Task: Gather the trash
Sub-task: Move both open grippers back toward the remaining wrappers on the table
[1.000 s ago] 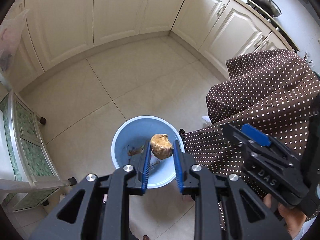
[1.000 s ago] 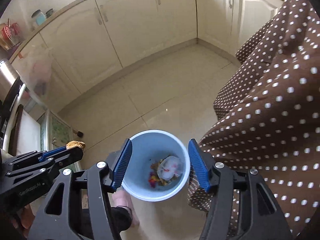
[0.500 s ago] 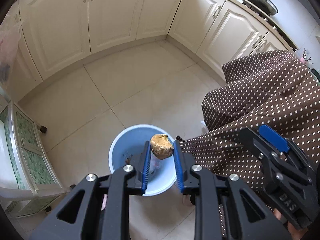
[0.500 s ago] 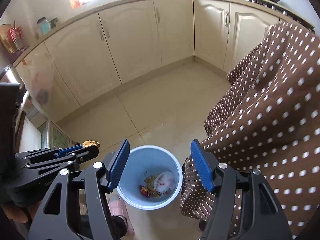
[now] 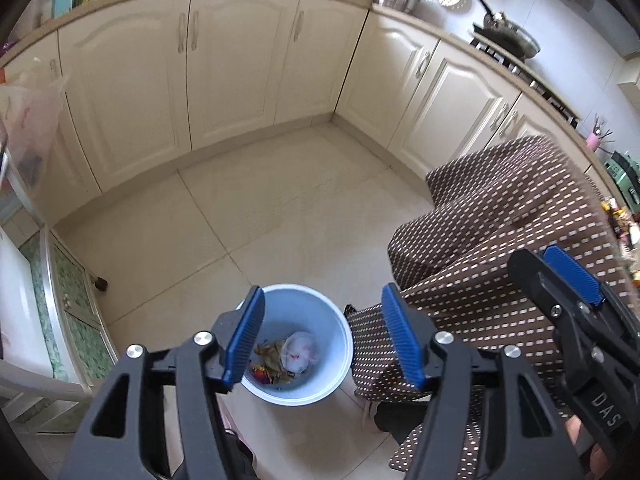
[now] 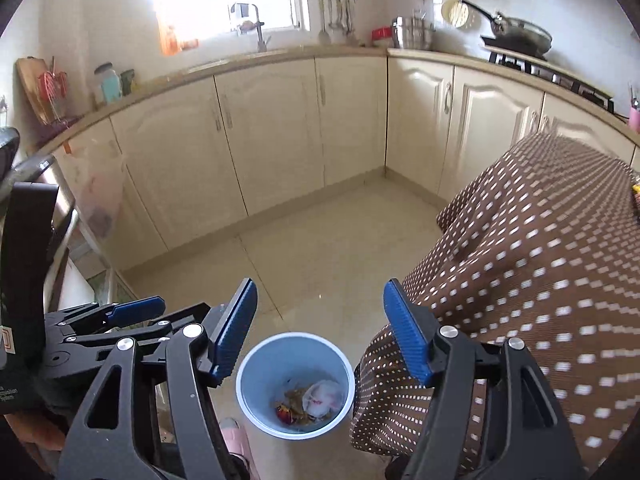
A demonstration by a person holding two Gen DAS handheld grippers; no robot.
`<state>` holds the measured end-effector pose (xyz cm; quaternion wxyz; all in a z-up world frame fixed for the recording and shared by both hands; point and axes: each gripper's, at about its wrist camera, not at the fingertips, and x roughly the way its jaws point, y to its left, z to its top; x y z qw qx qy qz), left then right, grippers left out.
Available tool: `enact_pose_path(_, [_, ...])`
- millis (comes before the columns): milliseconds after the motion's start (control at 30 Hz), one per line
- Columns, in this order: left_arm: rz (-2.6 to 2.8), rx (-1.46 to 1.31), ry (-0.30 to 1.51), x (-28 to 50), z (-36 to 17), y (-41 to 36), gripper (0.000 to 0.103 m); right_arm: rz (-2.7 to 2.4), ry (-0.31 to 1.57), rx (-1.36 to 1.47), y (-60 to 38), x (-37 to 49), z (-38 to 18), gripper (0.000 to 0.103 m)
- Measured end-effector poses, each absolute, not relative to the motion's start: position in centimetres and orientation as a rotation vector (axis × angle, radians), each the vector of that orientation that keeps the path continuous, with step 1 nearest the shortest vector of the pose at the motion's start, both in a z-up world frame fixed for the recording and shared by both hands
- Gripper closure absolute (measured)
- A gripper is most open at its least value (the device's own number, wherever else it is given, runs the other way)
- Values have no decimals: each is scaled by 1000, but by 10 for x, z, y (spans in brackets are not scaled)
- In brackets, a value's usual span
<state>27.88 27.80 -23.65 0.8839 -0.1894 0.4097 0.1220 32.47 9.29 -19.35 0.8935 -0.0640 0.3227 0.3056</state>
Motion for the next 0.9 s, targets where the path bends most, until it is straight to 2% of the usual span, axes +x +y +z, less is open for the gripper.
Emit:
enact_pose_path(233, [211, -336, 757, 255, -179, 239, 42, 615, 577, -70, 53, 301, -138, 35])
enact_pose_path(500, [37, -201, 700, 266, -128, 135, 41, 451, 485, -5, -52, 291, -91, 32])
enact_pose_path(667, [-114, -158, 726, 293, -120, 69, 41, 312, 484, 41, -131, 303, -90, 31])
enact_pose_path(900, [-182, -48, 756, 331, -117, 3, 41, 198, 587, 133, -208, 334, -112, 30])
